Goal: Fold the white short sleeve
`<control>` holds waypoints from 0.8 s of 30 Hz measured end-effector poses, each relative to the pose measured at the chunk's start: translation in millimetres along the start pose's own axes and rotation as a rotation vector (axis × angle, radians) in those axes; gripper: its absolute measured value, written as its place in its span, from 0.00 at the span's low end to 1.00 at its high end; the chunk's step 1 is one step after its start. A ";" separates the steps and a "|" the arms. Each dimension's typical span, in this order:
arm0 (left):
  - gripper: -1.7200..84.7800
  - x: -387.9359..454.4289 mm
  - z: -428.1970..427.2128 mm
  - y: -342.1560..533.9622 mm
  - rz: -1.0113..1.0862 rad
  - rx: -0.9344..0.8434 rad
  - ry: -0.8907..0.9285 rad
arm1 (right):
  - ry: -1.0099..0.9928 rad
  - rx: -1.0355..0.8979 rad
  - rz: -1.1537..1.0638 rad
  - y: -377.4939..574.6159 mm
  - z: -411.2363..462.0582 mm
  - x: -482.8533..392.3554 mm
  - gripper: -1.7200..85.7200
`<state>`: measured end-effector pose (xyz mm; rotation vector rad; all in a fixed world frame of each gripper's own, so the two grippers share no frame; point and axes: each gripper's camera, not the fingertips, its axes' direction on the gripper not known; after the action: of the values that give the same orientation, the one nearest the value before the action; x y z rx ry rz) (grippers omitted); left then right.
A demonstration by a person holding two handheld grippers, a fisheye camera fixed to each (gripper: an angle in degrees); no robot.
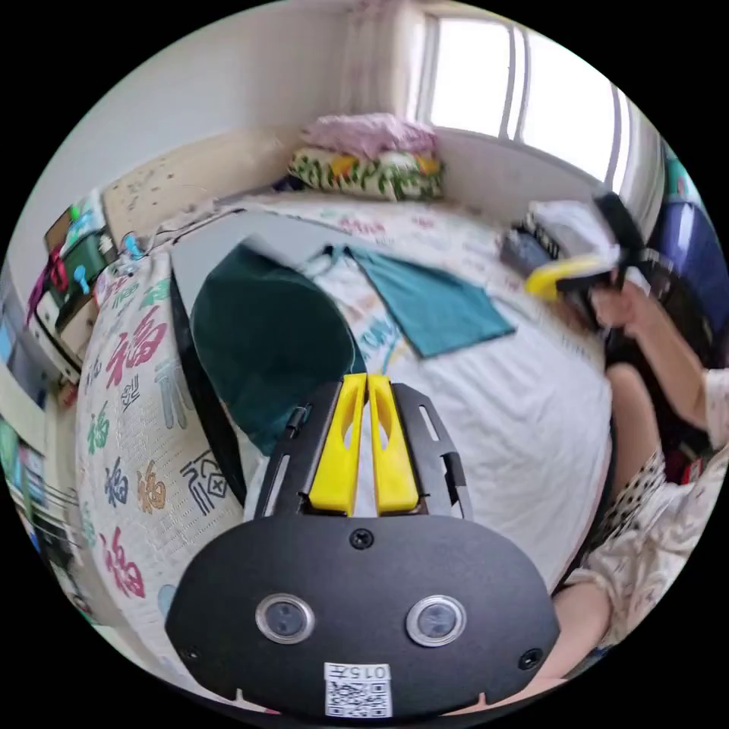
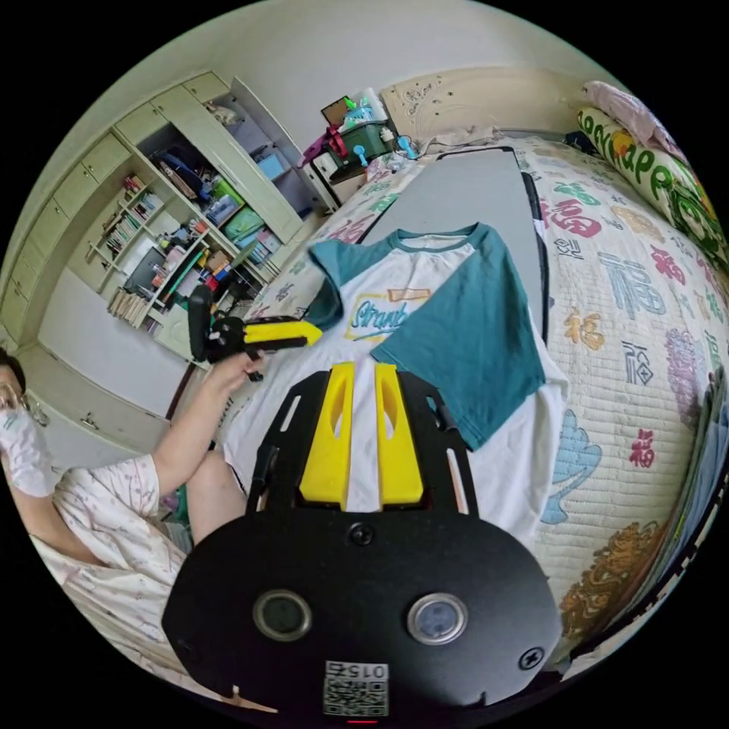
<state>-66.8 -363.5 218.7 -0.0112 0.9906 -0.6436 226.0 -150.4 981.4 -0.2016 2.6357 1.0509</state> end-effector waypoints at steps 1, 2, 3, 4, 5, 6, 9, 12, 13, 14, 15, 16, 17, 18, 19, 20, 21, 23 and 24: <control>0.01 9.9 10.9 -0.3 0.026 -0.034 -0.020 | -0.019 -0.002 0.002 -12.3 10.9 -0.2 0.09; 0.01 22.3 27.5 -0.3 0.052 -0.087 -0.049 | -0.024 -0.005 0.003 -18.9 17.0 -0.2 0.09; 0.01 25.1 32.4 -0.4 0.053 -0.101 -0.047 | -0.028 -0.011 0.001 -32.8 29.5 -0.5 0.10; 0.01 24.7 32.3 -0.7 0.016 -0.082 -0.042 | -0.021 -0.015 -0.004 -47.6 43.1 -0.4 0.11; 0.01 20.6 31.1 -1.8 -0.029 -0.083 -0.015 | -0.011 -0.018 -0.001 -55.1 49.9 0.4 0.11; 0.01 14.4 31.0 -1.1 -0.087 -0.094 0.015 | 0.006 -0.018 0.007 -69.5 63.3 3.2 0.11; 0.01 2.4 30.6 8.2 -0.197 -0.089 0.073 | 0.037 -0.017 0.049 -103.2 99.5 19.8 0.13; 0.01 -10.0 25.7 36.3 -0.321 0.018 0.138 | 0.082 -0.056 0.101 -133.8 144.3 46.3 0.14; 0.01 -11.5 26.0 39.9 -0.330 0.026 0.143 | 0.107 -0.085 0.126 -143.9 163.2 58.7 0.15; 0.01 -15.8 26.3 42.3 -0.342 0.019 0.151 | 0.119 -0.102 0.137 -148.3 172.3 64.8 0.15; 0.01 -17.9 25.5 41.7 -0.343 0.014 0.152 | 0.139 -0.130 0.166 -155.5 188.7 77.1 0.15; 0.01 -20.6 21.9 39.9 -0.337 0.020 0.148 | 0.148 -0.152 0.190 -160.8 202.1 88.2 0.14; 0.01 -22.5 17.0 39.6 -0.331 0.046 0.144 | 0.154 -0.165 0.198 -162.8 207.8 93.0 0.14; 0.02 -25.9 12.7 41.2 -0.341 0.072 0.141 | 0.170 -0.147 0.201 -166.2 210.7 98.4 0.12; 0.02 -28.5 10.9 42.6 -0.353 0.085 0.139 | 0.173 -0.149 0.204 -169.5 215.1 103.5 0.11; 0.03 -35.4 7.6 46.3 -0.387 0.112 0.133 | 0.168 -0.153 0.201 -170.7 217.8 105.5 0.11; 0.03 -39.5 6.3 48.6 -0.407 0.125 0.131 | 0.165 -0.167 0.192 -172.4 224.0 109.0 0.09; 0.06 -58.4 4.5 58.6 -0.499 0.162 0.118 | 0.181 -0.171 0.181 -172.1 231.8 112.0 0.05; 0.08 -66.8 6.0 62.7 -0.534 0.159 0.105 | 0.192 -0.175 0.177 -171.4 236.5 113.9 0.03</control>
<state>-56.2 -280.0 255.3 -0.1053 1.0408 -1.2213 210.8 -113.4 670.4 -0.1133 2.7718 1.3864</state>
